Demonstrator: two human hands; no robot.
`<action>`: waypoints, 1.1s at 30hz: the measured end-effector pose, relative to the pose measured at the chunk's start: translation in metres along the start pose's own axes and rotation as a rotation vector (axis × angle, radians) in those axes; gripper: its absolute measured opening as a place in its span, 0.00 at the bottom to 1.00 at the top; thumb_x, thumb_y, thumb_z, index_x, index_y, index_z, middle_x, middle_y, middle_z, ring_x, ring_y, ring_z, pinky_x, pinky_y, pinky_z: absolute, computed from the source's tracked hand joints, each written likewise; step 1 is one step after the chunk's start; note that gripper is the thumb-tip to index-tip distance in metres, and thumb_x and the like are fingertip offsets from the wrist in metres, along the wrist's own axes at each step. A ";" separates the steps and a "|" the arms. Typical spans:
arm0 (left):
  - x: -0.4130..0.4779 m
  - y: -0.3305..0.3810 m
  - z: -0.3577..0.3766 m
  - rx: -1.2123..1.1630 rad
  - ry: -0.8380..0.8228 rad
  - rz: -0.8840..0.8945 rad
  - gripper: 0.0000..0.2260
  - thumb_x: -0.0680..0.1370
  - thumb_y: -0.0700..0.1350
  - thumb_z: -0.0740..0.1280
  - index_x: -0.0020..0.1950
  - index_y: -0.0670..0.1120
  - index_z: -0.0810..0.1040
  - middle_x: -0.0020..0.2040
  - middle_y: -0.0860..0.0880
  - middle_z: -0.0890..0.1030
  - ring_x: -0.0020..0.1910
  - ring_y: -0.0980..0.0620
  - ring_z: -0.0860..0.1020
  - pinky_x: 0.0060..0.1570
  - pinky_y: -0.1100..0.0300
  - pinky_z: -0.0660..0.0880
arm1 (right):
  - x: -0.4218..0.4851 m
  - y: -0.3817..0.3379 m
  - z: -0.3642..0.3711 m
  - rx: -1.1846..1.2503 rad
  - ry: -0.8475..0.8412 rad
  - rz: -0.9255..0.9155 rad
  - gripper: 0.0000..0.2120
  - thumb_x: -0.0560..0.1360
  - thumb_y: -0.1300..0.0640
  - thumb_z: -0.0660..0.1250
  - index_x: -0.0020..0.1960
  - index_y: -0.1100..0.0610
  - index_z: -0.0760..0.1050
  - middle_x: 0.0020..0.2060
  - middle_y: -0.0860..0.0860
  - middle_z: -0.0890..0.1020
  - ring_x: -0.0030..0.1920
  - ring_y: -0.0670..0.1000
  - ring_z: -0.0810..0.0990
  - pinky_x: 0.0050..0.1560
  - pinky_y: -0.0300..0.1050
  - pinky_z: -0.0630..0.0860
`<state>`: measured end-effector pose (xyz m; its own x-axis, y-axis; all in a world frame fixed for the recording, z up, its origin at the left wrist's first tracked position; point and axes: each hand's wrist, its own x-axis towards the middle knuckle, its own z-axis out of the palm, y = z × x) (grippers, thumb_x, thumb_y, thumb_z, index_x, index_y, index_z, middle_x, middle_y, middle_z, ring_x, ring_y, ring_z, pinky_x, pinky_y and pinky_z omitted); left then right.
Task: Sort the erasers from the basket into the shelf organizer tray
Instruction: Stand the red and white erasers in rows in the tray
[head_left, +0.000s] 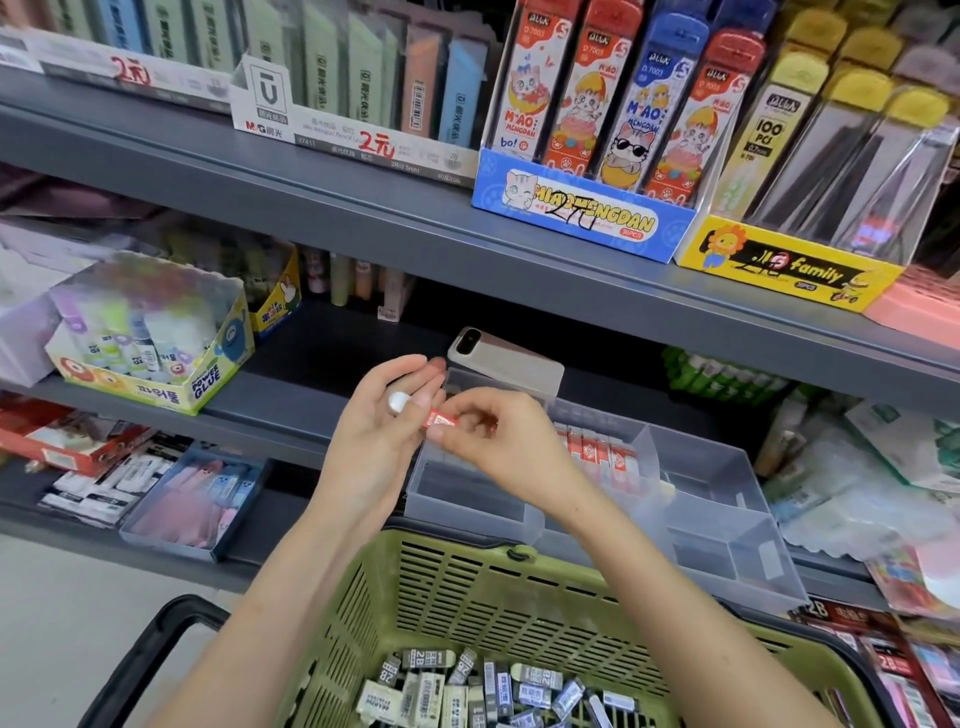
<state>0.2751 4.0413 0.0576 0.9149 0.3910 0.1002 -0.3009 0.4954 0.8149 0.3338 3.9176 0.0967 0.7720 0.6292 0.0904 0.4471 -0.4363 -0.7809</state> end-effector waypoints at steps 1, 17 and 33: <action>-0.001 -0.001 0.002 0.032 -0.025 0.000 0.17 0.70 0.44 0.67 0.59 0.48 0.75 0.59 0.49 0.81 0.61 0.53 0.77 0.57 0.61 0.75 | -0.001 0.000 -0.003 -0.057 -0.003 -0.008 0.05 0.71 0.47 0.71 0.39 0.46 0.78 0.31 0.44 0.76 0.31 0.41 0.69 0.36 0.38 0.69; -0.003 -0.014 -0.009 1.081 -0.007 0.161 0.18 0.81 0.51 0.58 0.71 0.51 0.67 0.68 0.57 0.70 0.64 0.63 0.65 0.61 0.65 0.60 | 0.030 0.025 -0.009 -0.128 0.244 0.414 0.14 0.67 0.51 0.75 0.49 0.56 0.80 0.45 0.51 0.83 0.46 0.52 0.81 0.46 0.45 0.78; -0.015 -0.011 -0.012 1.275 -0.049 0.177 0.17 0.81 0.51 0.57 0.68 0.46 0.71 0.65 0.47 0.75 0.65 0.47 0.70 0.65 0.51 0.66 | -0.039 0.019 0.002 -0.469 0.449 -0.131 0.10 0.75 0.50 0.67 0.43 0.55 0.83 0.40 0.50 0.81 0.45 0.53 0.75 0.47 0.44 0.68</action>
<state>0.2615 4.0391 0.0401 0.9062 0.3329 0.2608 0.0252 -0.6582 0.7524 0.3107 3.8862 0.0772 0.7660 0.4112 0.4941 0.6209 -0.6721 -0.4034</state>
